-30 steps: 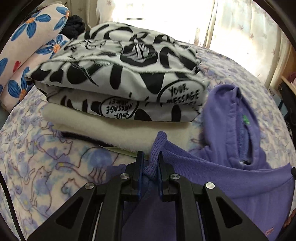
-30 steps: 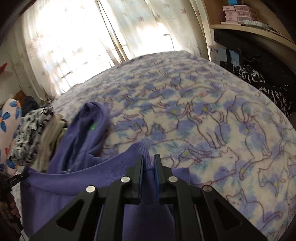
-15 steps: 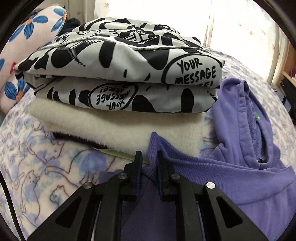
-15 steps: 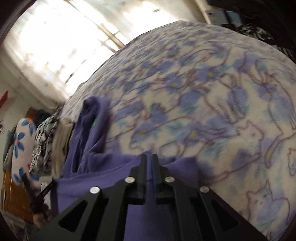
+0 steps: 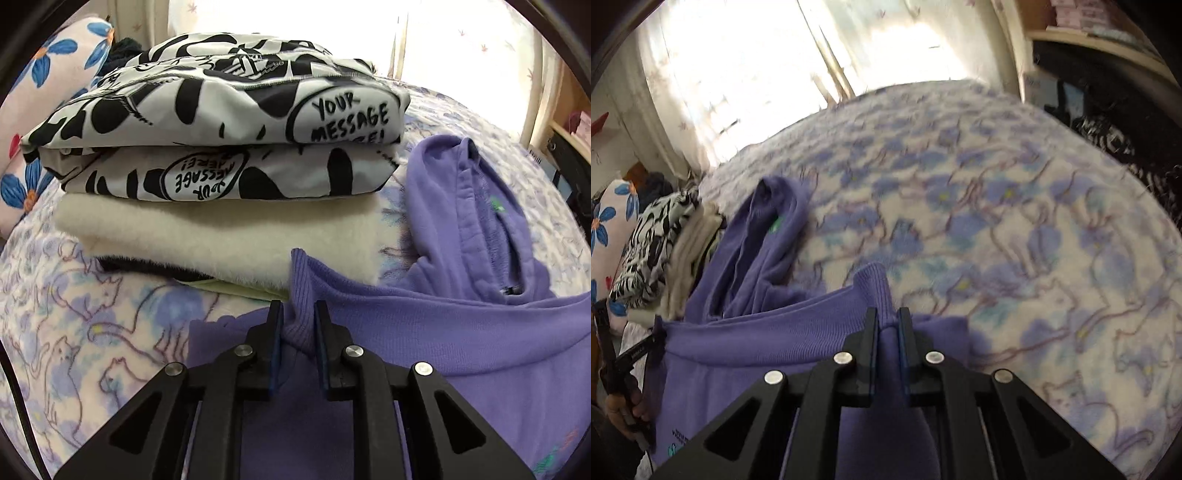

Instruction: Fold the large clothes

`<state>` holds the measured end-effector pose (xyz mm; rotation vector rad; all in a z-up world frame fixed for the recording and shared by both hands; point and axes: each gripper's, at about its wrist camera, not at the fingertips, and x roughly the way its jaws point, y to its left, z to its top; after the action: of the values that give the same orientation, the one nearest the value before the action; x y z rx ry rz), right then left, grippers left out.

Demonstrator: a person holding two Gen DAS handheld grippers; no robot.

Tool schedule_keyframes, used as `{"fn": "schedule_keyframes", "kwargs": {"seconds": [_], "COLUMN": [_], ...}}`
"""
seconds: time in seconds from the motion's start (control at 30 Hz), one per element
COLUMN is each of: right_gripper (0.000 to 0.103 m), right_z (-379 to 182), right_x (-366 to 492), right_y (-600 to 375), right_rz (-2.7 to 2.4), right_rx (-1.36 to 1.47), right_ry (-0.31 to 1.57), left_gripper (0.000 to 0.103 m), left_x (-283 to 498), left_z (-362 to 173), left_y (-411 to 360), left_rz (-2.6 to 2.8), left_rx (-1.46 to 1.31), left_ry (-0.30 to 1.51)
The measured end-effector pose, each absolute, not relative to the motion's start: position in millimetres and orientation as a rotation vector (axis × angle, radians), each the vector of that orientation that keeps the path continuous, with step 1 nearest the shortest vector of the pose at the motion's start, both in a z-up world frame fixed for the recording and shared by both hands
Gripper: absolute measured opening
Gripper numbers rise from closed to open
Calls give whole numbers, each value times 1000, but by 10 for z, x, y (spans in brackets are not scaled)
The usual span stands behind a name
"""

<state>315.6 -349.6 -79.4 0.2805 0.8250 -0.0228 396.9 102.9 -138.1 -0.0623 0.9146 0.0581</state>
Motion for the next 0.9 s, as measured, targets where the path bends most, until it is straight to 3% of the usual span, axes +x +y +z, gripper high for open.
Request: {"fn": "schedule_keyframes", "kwargs": {"seconds": [0.17,0.27,0.33,0.4,0.67,0.77,0.9], "right_gripper": [11,16,34,44,44,44,44], "right_z": [-1241,-1111,-1008,-892,-872,-939,-1078], "right_x": [3393,3294,3164,2948,1907,1650,1475], "right_y": [-3371,-3467,-3540,-3590,-3690,-3680,-3586], "right_rz": [-71,-43,11,65,84,94,84], "right_rx": [202,320,398,434,366,362,320], "right_ry": [962,937,933,930,980,990,1017], "left_gripper": [16,19,27,33,34,44,49], "left_x": [4112,4054,3928,3758,2625,2234,1982], "left_z": [-1528,-1439,-1326,-1222,-1139,-1228,-1334], "left_y": [1067,1126,1207,1279,1548,1644,1714], "left_rz": [63,43,25,1,-81,-76,-66], "left_rx": [-86,-113,-121,-125,-99,-111,-145], "left_ry": [943,945,948,941,992,1004,1006]}}
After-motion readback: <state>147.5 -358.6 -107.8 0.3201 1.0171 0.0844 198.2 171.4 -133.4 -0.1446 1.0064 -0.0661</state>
